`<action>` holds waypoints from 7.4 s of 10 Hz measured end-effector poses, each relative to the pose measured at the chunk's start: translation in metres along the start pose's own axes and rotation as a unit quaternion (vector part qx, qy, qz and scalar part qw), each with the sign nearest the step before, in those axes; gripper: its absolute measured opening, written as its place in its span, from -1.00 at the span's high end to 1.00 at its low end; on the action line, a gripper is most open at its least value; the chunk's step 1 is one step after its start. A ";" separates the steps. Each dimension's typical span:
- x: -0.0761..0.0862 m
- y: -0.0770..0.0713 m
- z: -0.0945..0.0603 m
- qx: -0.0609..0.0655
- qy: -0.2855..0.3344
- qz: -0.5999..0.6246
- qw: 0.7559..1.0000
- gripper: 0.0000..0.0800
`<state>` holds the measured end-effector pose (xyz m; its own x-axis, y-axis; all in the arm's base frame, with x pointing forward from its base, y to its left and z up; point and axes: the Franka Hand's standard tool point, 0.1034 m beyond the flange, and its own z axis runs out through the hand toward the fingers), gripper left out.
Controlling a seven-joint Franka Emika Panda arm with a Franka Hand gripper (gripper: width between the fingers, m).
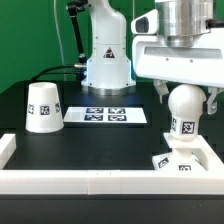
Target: Assemble lamp
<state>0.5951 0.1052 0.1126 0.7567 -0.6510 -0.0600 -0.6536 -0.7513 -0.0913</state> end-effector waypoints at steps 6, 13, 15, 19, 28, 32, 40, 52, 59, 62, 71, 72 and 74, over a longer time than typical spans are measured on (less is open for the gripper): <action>0.001 0.000 0.000 -0.001 0.000 -0.232 0.973 -0.75; 0.003 -0.002 -0.002 -0.031 0.011 -0.549 0.835 -0.75; 0.004 -0.002 -0.003 -0.040 0.011 -0.616 0.787 -0.75; 0.005 -0.006 -0.002 -0.042 0.002 -0.724 0.689 -0.75; 0.008 -0.002 -0.001 -0.063 -0.008 -0.831 0.553 -0.68; 0.009 -0.001 -0.001 -0.063 -0.007 -0.817 0.574 -0.44; 0.007 -0.001 0.001 -0.049 0.015 -0.510 0.859 -0.45; 0.003 -0.002 0.002 -0.022 0.017 -0.034 0.999 -0.45; 0.003 -0.003 0.003 0.009 -0.015 0.287 0.958 -0.45; 0.003 -0.005 0.003 0.014 -0.024 0.350 0.936 -0.45; 0.002 -0.007 0.001 0.005 -0.013 -0.004 1.000 -0.75; 0.002 -0.007 0.001 0.006 -0.013 -0.038 0.999 -0.75; 0.002 -0.006 0.001 0.007 -0.012 -0.107 0.994 -0.75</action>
Offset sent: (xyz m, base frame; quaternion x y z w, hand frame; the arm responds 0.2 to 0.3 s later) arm 0.0000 0.0000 0.0000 0.0000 0.0000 -0.1938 0.9810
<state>0.6008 0.1087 0.1124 0.8791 -0.4726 -0.0618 -0.4766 -0.8712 -0.1175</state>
